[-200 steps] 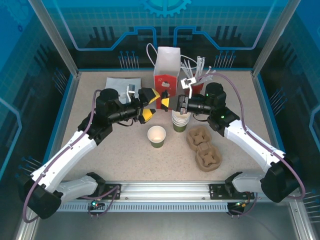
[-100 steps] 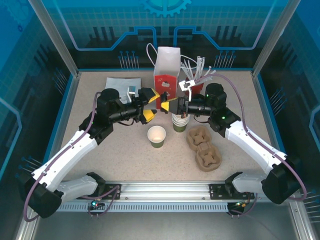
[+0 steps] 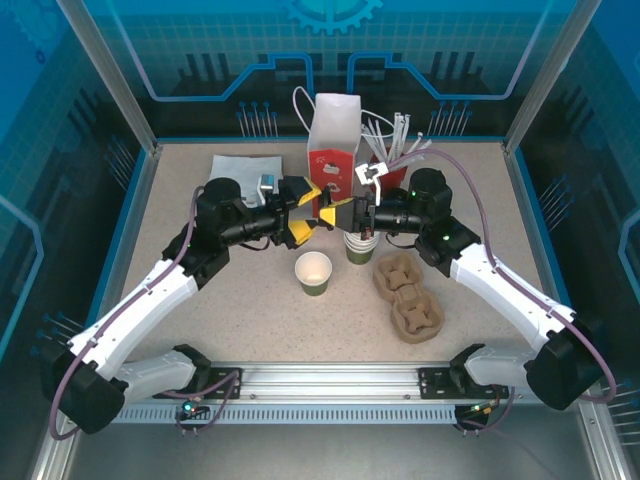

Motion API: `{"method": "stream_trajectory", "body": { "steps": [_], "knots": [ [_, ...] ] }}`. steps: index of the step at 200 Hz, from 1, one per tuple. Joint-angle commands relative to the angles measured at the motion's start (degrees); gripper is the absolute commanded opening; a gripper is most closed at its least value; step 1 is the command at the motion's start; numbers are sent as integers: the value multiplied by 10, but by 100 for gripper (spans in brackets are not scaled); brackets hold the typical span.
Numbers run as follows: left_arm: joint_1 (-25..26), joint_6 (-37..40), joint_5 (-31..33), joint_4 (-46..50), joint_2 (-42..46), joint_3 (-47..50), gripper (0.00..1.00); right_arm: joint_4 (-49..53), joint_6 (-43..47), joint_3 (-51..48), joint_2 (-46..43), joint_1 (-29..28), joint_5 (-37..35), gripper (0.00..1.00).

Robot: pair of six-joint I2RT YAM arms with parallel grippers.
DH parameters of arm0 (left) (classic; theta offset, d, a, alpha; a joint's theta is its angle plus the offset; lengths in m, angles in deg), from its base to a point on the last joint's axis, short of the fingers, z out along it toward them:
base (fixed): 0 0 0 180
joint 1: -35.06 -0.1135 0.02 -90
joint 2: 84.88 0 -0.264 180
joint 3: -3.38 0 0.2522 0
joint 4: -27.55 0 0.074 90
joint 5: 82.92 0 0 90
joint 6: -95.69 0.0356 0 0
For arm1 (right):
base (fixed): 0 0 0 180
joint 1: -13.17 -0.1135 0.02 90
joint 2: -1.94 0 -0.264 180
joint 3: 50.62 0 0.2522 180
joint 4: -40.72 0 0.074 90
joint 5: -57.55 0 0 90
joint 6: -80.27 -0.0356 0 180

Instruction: Pack the takeout coffee

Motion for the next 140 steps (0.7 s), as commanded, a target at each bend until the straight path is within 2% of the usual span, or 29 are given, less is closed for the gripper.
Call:
{"method": "stream_trajectory", "body": {
  "steps": [1, 105, 140],
  "knots": [
    [-3, -8, -18, -18, -3, 3, 87, -20, 2, 19, -11, -12, 8, 6],
    [2, -22, -19, -36, -13, 8, 76, -48, -6, 20, -10, -20, 2, 6],
    [2, -21, -15, -37, -10, 10, 76, -40, 2, 19, -14, -20, -1, 6]
  ]
}}
